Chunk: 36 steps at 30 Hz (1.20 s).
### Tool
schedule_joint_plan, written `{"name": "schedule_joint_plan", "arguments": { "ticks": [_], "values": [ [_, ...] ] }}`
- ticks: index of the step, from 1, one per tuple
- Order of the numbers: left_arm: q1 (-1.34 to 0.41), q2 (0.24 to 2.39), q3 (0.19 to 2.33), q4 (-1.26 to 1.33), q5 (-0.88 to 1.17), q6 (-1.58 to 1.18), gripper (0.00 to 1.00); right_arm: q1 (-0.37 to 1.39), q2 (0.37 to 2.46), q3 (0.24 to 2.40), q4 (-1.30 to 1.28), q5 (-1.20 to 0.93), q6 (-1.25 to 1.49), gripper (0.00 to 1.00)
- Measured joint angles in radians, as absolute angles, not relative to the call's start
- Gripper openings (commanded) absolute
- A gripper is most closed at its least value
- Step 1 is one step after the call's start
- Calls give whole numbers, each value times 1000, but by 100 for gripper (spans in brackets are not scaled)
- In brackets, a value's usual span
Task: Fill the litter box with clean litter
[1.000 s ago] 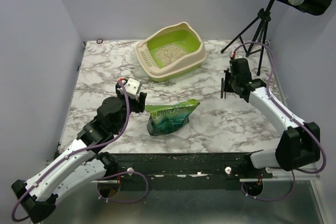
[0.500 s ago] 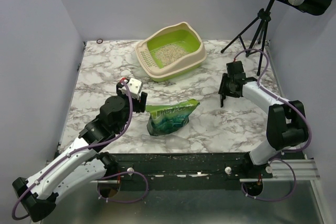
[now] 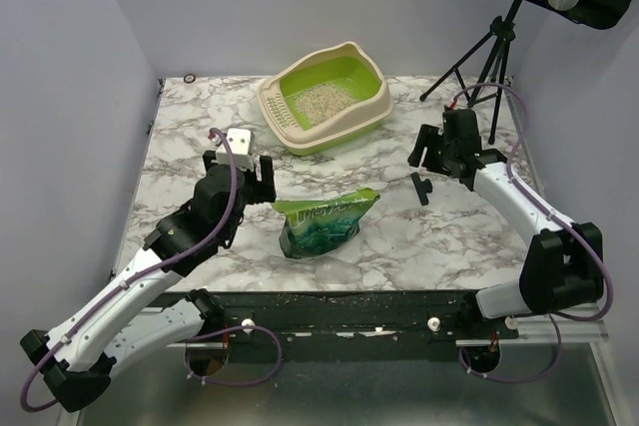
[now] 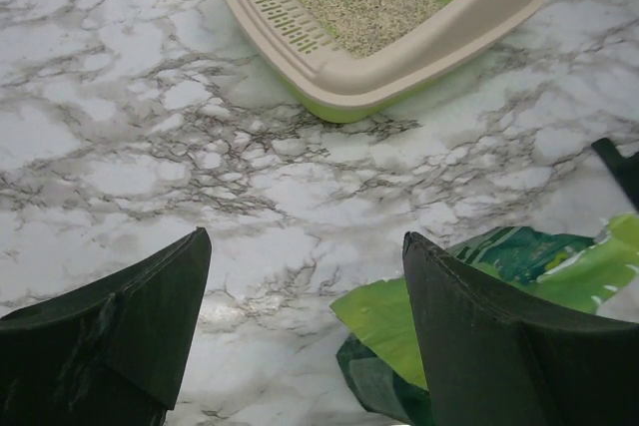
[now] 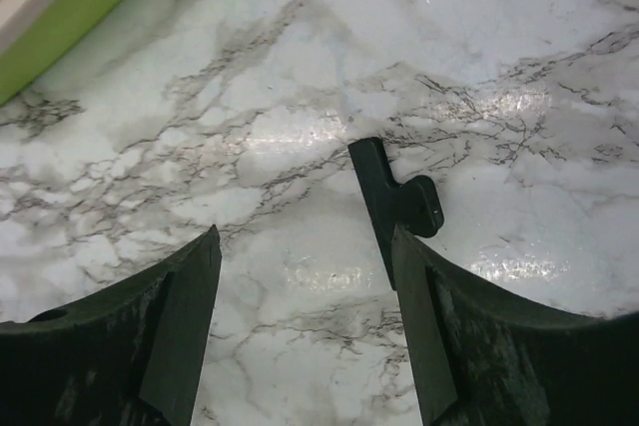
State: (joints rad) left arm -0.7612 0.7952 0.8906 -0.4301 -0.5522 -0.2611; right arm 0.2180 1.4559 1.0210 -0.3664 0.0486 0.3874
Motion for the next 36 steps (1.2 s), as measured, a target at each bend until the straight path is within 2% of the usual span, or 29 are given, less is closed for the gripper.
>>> {"name": "schedule_joint_plan", "arguments": {
  "ticks": [1,10,17,25,36],
  "values": [
    [-761,793,912,-456,-551,-299,99,225,1427,1021,-359,43,387,78],
    [-727,701,939,-602,-349,-620,99,345,1365,1021,-329,-3,388,78],
    [-607,648,916,-640,-189,-867,99,368,1353,979,-300,-22,389,78],
    [-468,623,681,-585,72,-1138,99,374,1304,938,-291,-43,391,78],
    [-394,688,604,-419,245,-1279,99,381,1266,920,-269,-62,388,78]
  ]
}}
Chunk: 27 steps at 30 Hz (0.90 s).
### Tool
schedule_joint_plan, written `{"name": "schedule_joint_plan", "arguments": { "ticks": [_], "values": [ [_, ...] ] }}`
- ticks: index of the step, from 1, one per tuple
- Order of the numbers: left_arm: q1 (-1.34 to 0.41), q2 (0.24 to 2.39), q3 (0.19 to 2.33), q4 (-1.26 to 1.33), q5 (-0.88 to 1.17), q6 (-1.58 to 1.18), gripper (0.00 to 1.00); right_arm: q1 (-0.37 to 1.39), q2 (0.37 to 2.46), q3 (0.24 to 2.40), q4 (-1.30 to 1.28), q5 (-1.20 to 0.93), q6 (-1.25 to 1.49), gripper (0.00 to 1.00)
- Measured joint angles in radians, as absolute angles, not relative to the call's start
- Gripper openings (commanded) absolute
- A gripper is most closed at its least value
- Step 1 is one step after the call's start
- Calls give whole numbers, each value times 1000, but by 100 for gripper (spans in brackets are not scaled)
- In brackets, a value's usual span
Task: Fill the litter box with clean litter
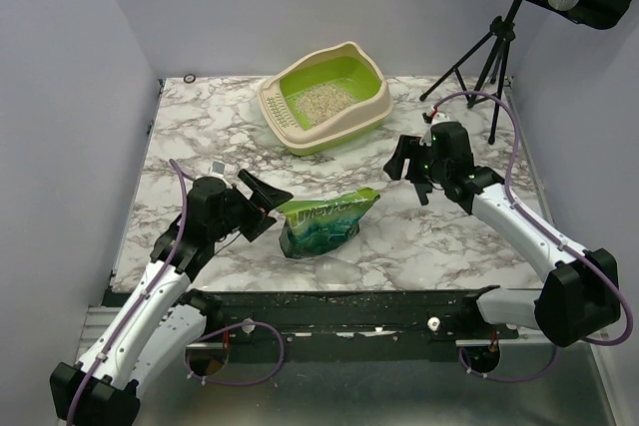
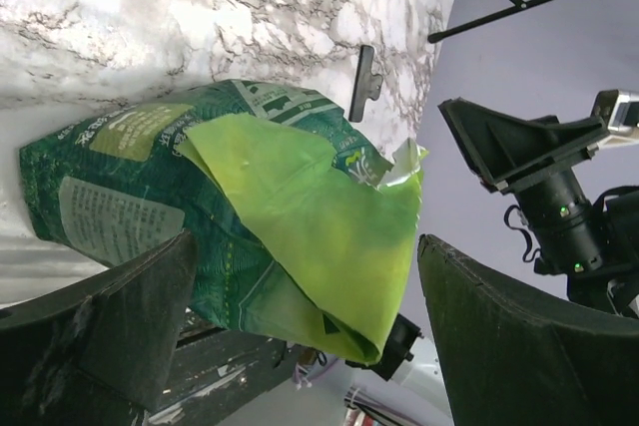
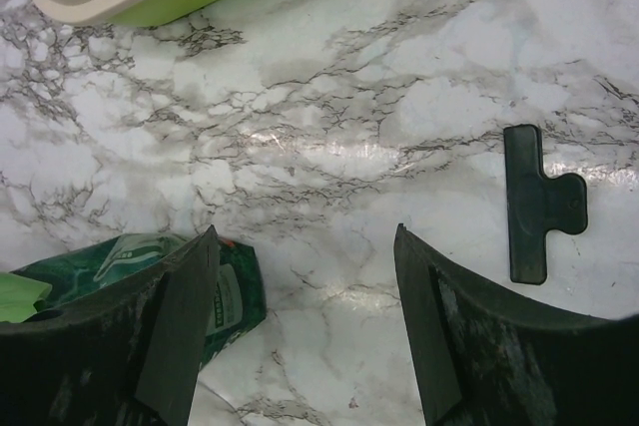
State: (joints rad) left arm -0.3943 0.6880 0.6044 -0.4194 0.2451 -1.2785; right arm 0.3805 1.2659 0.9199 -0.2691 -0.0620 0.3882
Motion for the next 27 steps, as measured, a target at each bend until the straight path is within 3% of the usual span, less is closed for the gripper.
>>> {"name": "schedule_joint_plan", "arguments": {
  "ticks": [6,16,19,24,27],
  "values": [
    [-364,751,596,-367,257,-1282,96,386,1266,908,-255,-78,387,78],
    [-333,818,559,-220,296,-1280,63,398,1273,894,-232,-103,384,77],
    [-329,836,540,-180,318,-1285,47,400,1279,893,-231,-104,384,76],
    [-323,846,529,-132,339,-1275,11,400,1285,892,-230,-108,382,75],
    [-307,845,529,-91,346,-1252,0,405,1285,892,-227,-110,376,75]
  ]
}}
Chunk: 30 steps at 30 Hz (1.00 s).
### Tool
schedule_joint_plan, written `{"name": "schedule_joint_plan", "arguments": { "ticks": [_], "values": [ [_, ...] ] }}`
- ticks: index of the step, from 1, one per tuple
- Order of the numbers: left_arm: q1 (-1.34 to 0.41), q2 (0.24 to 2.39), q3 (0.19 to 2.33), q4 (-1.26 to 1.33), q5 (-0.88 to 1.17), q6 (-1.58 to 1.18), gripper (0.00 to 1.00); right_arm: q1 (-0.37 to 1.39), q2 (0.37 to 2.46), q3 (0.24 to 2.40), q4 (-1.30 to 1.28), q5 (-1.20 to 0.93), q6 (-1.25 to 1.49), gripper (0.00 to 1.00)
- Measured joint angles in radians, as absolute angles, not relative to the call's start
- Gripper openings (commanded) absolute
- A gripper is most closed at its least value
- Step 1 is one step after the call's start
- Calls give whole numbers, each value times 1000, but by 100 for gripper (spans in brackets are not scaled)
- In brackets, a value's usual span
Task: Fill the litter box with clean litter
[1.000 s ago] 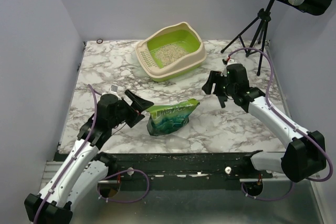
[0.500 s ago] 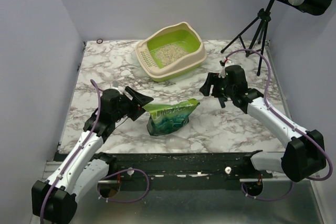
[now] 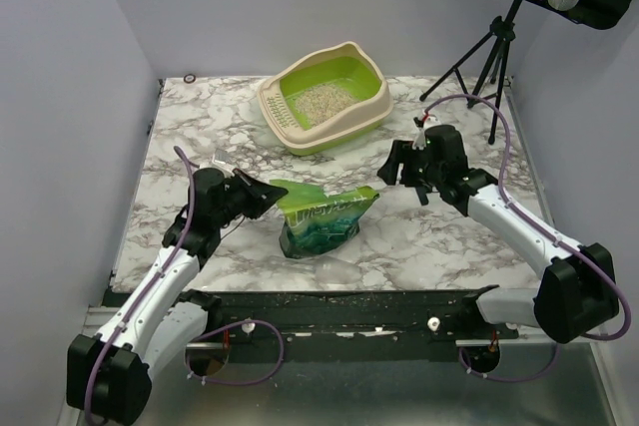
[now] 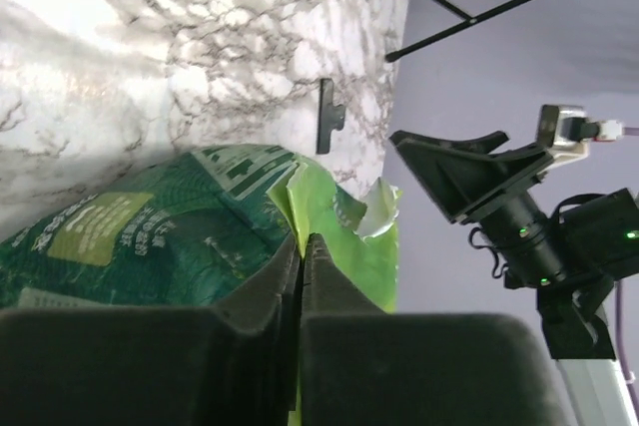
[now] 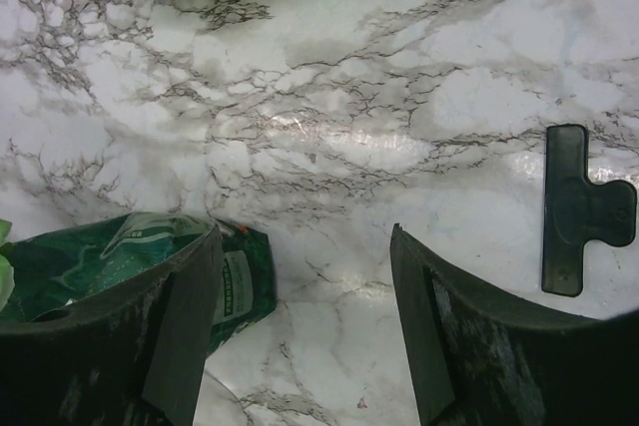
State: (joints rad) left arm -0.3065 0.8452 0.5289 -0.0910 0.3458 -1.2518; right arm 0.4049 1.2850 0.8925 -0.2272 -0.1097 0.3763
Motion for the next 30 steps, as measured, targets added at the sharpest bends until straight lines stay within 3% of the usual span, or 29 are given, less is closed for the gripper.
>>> {"name": "schedule_joint_plan", "arguments": {
  "ticks": [10,19,24,30],
  "values": [
    [-254,830,521,208,399,-1108,0,411,1298,916,-189,-156,293,81],
    [-249,882,515,537,611,-942,0,411,1286,1079,-82,-305,23,83],
    [-248,935,535,612,755,-891,0,411,1265,1134,-82,-569,-192,83],
    [-248,937,531,685,866,-821,0,413,1306,1309,-328,-945,-480,84]
  ]
}}
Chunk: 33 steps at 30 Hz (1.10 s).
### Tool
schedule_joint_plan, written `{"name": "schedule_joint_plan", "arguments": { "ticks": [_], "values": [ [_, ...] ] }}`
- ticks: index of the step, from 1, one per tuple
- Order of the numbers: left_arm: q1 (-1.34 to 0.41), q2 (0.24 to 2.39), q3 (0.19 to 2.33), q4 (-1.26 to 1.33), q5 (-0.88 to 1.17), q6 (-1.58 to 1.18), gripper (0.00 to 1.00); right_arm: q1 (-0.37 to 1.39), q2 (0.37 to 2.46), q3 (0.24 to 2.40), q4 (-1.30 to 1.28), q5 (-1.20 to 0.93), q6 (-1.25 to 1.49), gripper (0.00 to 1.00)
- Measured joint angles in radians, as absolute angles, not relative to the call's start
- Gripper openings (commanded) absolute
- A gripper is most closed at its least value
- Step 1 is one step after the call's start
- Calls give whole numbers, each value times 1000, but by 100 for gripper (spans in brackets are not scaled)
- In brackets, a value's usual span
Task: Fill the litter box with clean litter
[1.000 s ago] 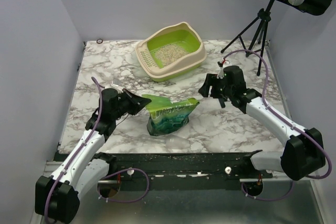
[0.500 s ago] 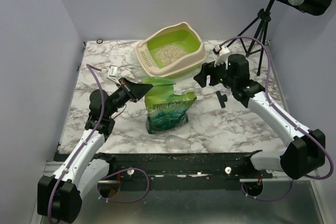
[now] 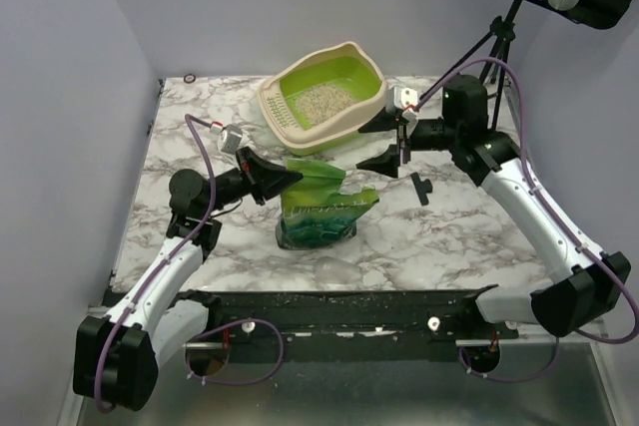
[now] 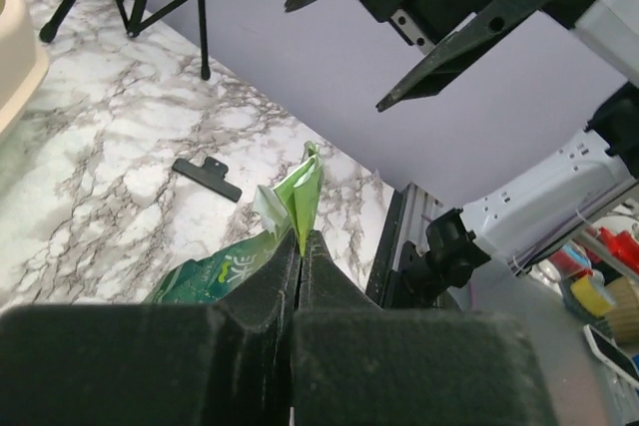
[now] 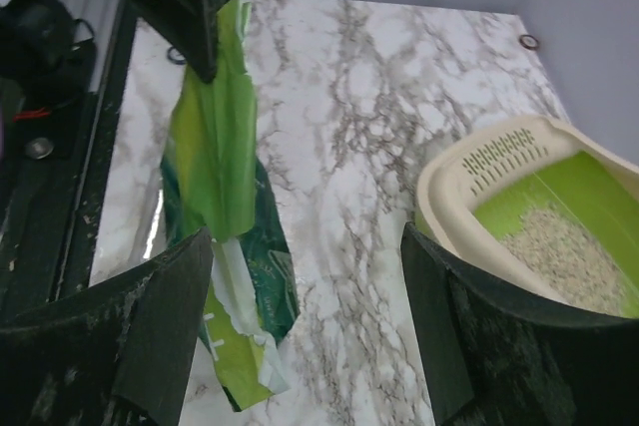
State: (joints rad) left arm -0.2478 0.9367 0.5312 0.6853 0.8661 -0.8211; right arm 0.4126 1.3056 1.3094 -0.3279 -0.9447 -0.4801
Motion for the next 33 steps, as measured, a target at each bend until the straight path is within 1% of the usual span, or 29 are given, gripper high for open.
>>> {"name": "schedule_joint_plan", "arguments": {
  "ticks": [3,6,13,14,15,16,17,20,21,22,23,24,25,26,27,28,29,31,33],
  "values": [
    [-248,929,514,734,897,-806,0,414,1348,1351,-431,-1057,-578,84],
    [-248,912,496,768,914,-803,0,427,1409,1382,-519,-1121,-640,84],
    [-248,899,483,795,928,-797,0,545,1515,1429,-621,-1135,-699,83],
    [-248,899,483,797,928,-796,0,561,1523,1431,-625,-1135,-701,81],
    [-248,899,482,798,928,-794,0,574,1531,1432,-627,-1134,-701,75],
    [-248,899,482,798,928,-793,0,588,1539,1433,-629,-1134,-701,62],
    [-248,897,482,797,928,-789,0,601,1547,1433,-630,-1134,-701,54],
    [-248,886,479,794,928,-778,0,621,1575,1438,-634,-1134,-691,49],
    [-248,879,476,792,928,-773,0,625,1589,1445,-636,-1134,-687,45],
    [-248,875,474,790,928,-771,0,629,1606,1457,-640,-1132,-682,35],
    [-248,868,470,789,927,-767,0,632,1622,1471,-644,-1130,-680,22],
    [-248,861,466,789,927,-765,0,636,1639,1487,-649,-1128,-678,7],
    [-248,853,462,786,923,-759,0,639,1654,1501,-654,-1126,-675,0],
    [-248,842,457,781,918,-754,3,640,1666,1513,-657,-1123,-670,0],
    [-248,832,453,773,910,-748,12,642,1674,1521,-658,-1122,-660,0],
    [-248,813,448,746,887,-728,32,643,1676,1523,-653,-1118,-646,0],
    [-248,795,448,719,865,-712,46,643,1676,1523,-644,-1113,-629,0],
    [-248,733,451,640,791,-649,57,648,1674,1518,-599,-1086,-583,0],
    [-248,655,467,567,687,-585,66,652,1672,1507,-537,-1055,-530,0]
  ]
}}
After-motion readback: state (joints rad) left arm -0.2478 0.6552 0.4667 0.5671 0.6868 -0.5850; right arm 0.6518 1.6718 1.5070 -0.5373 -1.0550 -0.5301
